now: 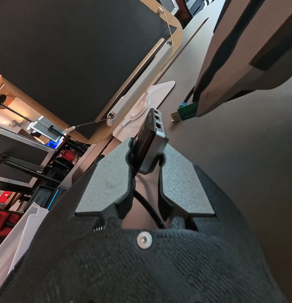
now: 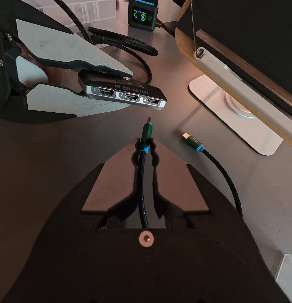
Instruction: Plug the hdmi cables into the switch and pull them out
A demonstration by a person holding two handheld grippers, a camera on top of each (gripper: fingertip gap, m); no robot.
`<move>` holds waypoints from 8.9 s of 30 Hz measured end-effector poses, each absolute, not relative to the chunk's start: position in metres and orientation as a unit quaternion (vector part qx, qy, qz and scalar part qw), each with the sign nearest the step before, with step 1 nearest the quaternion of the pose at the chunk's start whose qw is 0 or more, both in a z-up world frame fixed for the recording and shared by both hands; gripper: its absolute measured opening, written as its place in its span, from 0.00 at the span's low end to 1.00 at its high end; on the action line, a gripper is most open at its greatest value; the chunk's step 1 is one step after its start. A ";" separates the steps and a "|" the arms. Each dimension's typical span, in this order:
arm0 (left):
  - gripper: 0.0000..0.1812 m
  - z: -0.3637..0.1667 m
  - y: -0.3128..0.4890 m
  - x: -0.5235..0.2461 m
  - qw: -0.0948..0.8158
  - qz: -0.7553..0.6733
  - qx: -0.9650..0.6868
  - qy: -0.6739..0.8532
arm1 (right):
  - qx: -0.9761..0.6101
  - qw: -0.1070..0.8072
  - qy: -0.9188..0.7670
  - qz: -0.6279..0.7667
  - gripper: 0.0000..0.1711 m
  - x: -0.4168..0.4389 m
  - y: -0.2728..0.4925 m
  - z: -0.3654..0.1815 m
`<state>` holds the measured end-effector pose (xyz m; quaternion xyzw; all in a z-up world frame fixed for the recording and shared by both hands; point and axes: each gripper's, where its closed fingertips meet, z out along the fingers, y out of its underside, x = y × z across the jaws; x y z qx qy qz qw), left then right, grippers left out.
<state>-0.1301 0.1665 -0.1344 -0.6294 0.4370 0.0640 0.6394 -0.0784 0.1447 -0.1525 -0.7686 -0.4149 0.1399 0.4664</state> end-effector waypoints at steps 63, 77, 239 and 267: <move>0.15 -0.140 0.164 -0.126 0.628 0.077 -0.613 0.473 | -0.540 0.561 -0.592 -0.207 0.05 -0.083 0.128 -0.129; 0.15 -0.147 0.160 -0.119 0.615 0.077 -0.608 0.496 | -0.486 0.537 -0.624 -0.294 0.05 -0.081 0.126 -0.147; 0.15 -0.173 0.171 -0.150 0.529 0.154 -0.645 0.529 | -0.681 0.454 -0.571 0.065 0.19 -0.098 0.113 -0.191; 0.15 -0.169 0.173 -0.148 0.536 0.150 -0.654 0.513 | -0.837 0.230 -0.323 0.378 0.07 -0.113 0.104 -0.200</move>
